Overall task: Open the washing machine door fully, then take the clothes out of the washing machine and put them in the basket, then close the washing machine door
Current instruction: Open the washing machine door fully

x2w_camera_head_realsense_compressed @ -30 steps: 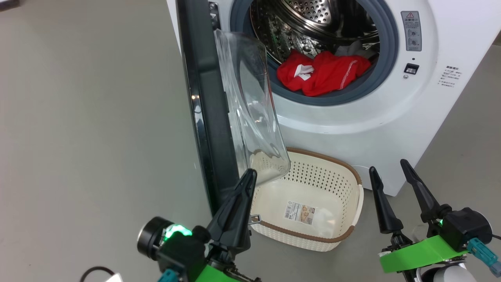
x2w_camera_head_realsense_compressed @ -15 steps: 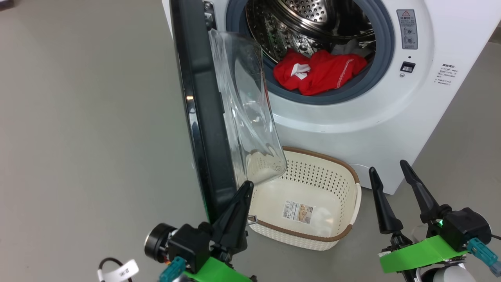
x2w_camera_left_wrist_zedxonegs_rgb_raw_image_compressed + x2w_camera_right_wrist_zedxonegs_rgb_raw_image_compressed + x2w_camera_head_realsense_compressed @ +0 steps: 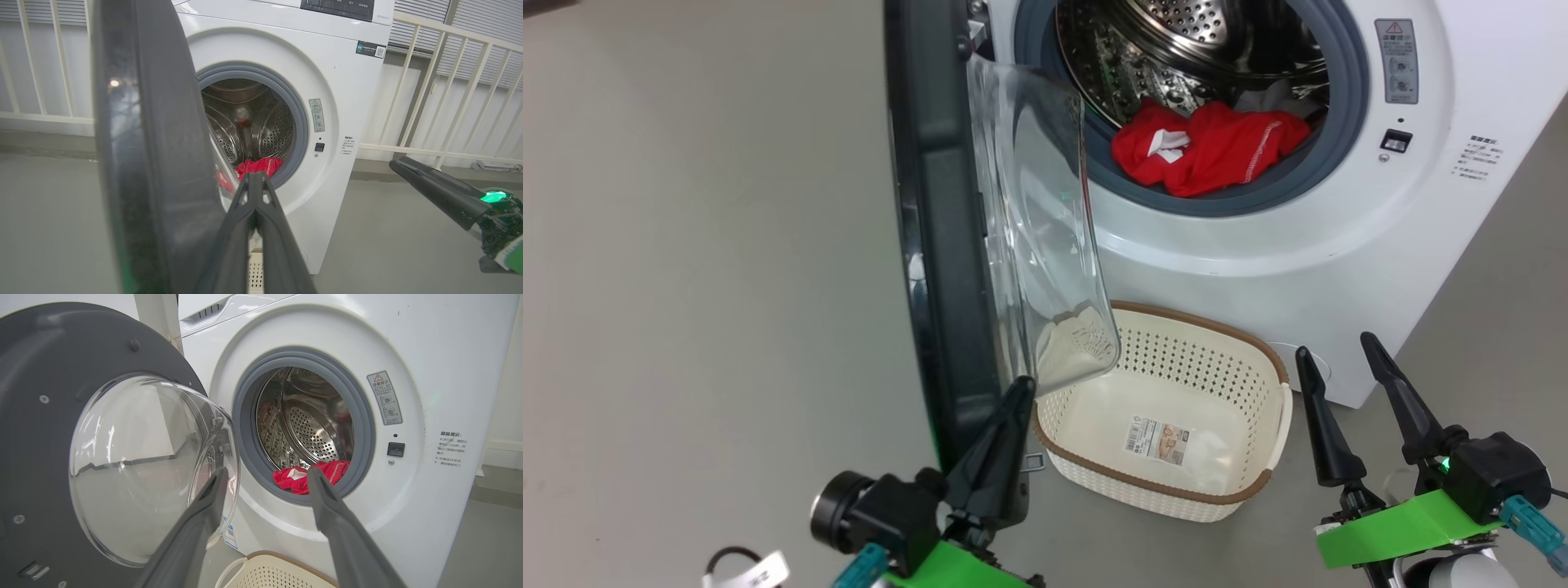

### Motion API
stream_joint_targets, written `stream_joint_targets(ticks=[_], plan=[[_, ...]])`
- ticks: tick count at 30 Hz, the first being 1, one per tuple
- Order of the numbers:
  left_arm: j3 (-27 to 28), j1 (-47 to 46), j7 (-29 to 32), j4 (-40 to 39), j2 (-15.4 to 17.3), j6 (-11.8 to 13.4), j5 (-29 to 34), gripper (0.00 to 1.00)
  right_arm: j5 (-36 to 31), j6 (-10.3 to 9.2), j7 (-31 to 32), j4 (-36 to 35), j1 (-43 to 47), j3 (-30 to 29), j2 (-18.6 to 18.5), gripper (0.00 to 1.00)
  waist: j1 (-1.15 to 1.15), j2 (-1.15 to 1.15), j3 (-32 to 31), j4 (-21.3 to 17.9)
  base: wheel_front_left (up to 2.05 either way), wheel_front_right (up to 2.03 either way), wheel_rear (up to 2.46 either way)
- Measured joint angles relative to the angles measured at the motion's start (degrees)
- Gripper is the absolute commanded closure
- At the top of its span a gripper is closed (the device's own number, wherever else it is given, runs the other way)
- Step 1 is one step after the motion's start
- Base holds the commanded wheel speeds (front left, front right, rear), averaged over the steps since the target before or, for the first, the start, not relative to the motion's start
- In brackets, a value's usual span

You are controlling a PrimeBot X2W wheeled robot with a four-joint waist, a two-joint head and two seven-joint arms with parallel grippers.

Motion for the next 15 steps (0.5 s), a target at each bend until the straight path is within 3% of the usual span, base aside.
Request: stream_joint_targets(ticks=[11, 15], plan=[[2.80, 1.87, -1.89, -1.12, 2.04, 1.44, -0.59, 1.00, 0.00, 0.00, 0.00, -0.21, 0.00, 0.01, 0.00, 0.00, 0.00, 0.00, 0.39, 0.90, 0.00, 0.00, 0.00], [6.23, 1.85, -0.81, 1.23, 3.83, 4.19, -1.59, 1.00, 0.00, 0.00, 0.00, -0.24, -0.01, 0.01, 0.00, 0.00, 0.00, 0.00, 0.80, 0.85, 0.00, 0.00, 0.00]])
